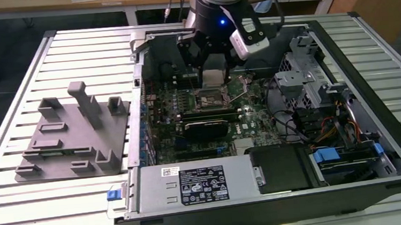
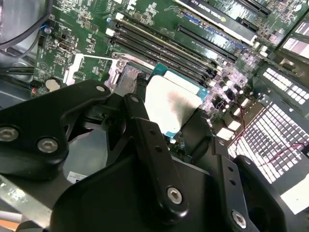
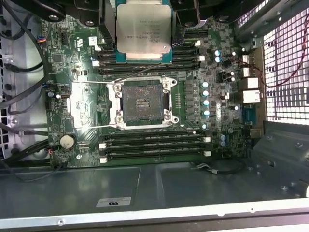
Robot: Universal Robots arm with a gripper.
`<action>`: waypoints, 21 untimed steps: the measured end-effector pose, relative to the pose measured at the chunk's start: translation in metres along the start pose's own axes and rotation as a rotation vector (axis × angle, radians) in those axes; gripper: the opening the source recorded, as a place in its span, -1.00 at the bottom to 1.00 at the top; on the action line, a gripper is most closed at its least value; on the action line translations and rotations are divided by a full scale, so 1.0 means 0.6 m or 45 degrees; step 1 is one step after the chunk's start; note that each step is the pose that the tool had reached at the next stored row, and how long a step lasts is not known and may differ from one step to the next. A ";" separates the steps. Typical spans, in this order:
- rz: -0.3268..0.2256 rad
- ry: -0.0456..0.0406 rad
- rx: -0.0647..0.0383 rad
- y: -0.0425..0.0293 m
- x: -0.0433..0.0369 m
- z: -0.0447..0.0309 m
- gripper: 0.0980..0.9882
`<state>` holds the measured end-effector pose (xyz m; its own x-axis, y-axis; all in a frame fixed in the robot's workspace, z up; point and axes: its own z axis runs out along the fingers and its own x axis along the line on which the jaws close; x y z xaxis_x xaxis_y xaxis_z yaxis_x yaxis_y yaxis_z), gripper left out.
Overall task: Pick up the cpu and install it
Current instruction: 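Pick up the cpu and move it towards the insertion slot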
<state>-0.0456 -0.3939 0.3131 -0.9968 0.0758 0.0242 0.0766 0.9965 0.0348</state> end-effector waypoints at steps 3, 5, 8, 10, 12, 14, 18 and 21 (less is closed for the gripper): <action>0.000 0.000 0.000 0.000 0.000 0.006 0.00; 0.000 0.000 0.000 0.000 0.000 0.010 0.00; 0.000 0.000 0.000 0.001 0.000 0.014 0.00; 0.000 0.000 0.000 0.001 0.000 0.016 0.00; 0.000 0.000 0.000 0.002 0.000 0.019 0.00; 0.000 0.000 0.000 0.002 -0.001 0.022 0.00; 0.000 0.000 0.000 0.007 -0.001 0.029 0.00; 0.000 0.000 0.000 0.012 -0.002 0.034 0.00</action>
<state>-0.0442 -0.3863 0.2932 -0.9968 0.0757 0.0243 0.0765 0.9965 0.0346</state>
